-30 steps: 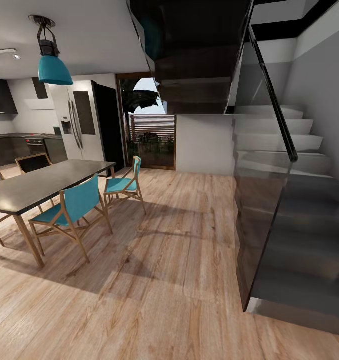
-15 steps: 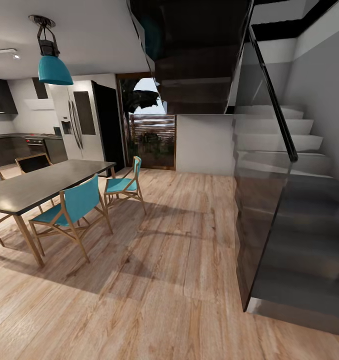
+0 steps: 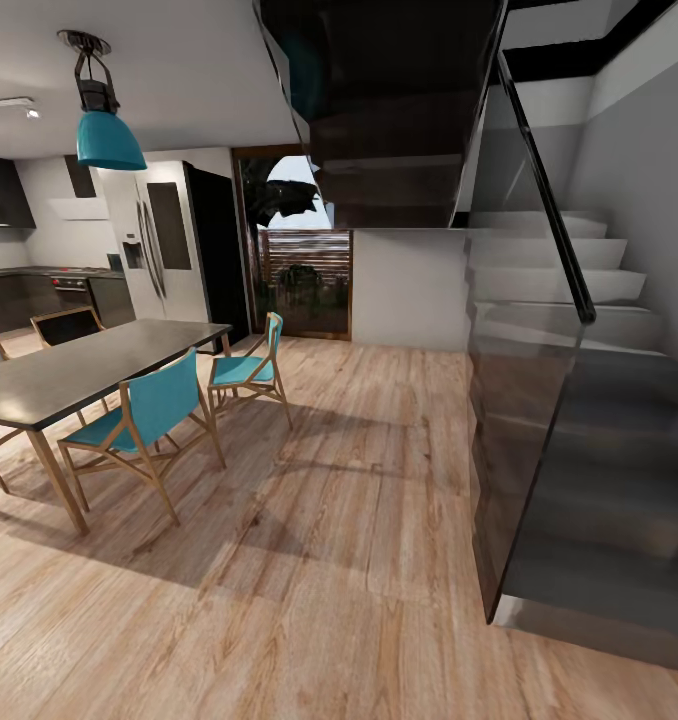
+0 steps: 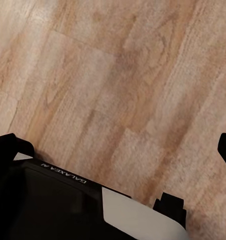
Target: Put the three can of soda from the living room inside the tash can in the kitchen.
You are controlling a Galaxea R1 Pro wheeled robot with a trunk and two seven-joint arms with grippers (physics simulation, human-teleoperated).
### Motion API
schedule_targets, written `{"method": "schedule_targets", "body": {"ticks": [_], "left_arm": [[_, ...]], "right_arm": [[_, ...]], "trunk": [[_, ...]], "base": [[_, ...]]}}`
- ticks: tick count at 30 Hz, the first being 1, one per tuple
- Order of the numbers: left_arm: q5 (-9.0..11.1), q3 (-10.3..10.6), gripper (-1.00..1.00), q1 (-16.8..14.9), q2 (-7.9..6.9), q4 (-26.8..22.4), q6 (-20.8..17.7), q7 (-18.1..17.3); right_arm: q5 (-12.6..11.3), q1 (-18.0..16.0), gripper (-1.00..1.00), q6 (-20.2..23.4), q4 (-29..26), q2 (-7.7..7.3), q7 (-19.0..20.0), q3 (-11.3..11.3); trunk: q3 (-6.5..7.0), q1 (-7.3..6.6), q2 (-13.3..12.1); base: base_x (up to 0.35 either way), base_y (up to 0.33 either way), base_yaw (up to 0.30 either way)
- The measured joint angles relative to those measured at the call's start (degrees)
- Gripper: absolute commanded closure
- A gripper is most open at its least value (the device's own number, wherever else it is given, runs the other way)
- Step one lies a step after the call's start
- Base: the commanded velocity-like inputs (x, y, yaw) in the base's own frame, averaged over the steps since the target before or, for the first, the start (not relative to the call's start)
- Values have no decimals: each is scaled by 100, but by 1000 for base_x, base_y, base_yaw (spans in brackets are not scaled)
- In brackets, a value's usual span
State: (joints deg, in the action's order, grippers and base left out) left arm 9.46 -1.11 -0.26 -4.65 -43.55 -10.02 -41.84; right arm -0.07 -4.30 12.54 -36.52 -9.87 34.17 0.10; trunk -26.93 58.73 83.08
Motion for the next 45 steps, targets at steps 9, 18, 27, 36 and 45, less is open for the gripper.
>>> {"method": "schedule_targets", "body": {"ticks": [9, 18, 27, 36, 45], "left_arm": [[11, -26, -100, 0, -1, 27, -8, -15], [12, -29, -100, 0, -1, 31, -8, -17], [12, -23, -100, 0, -1, 39, -8, -12], [12, -19, -100, 0, -1, 47, -8, -8], [12, -21, -100, 0, -1, 53, -8, -8]], "right_arm": [[-2, 0, -100, 8, -12, 2, 3, -1], [13, 0, -100, 11, -13, 9, -1, 5], [16, 0, -100, 12, -13, 11, -7, 7], [16, -1, -100, 12, -13, 19, -7, 7], [16, -1, -100, 12, -13, 20, -11, 7]], "trunk": [[0, 0, 0], [0, 0, 0], [0, 0, 0], [0, 0, 0], [0, 0, 0]], "base": [[0, 0, 96], [0, 0, 245], [0, 0, 277], [0, 0, 280], [0, 0, 280]]}}
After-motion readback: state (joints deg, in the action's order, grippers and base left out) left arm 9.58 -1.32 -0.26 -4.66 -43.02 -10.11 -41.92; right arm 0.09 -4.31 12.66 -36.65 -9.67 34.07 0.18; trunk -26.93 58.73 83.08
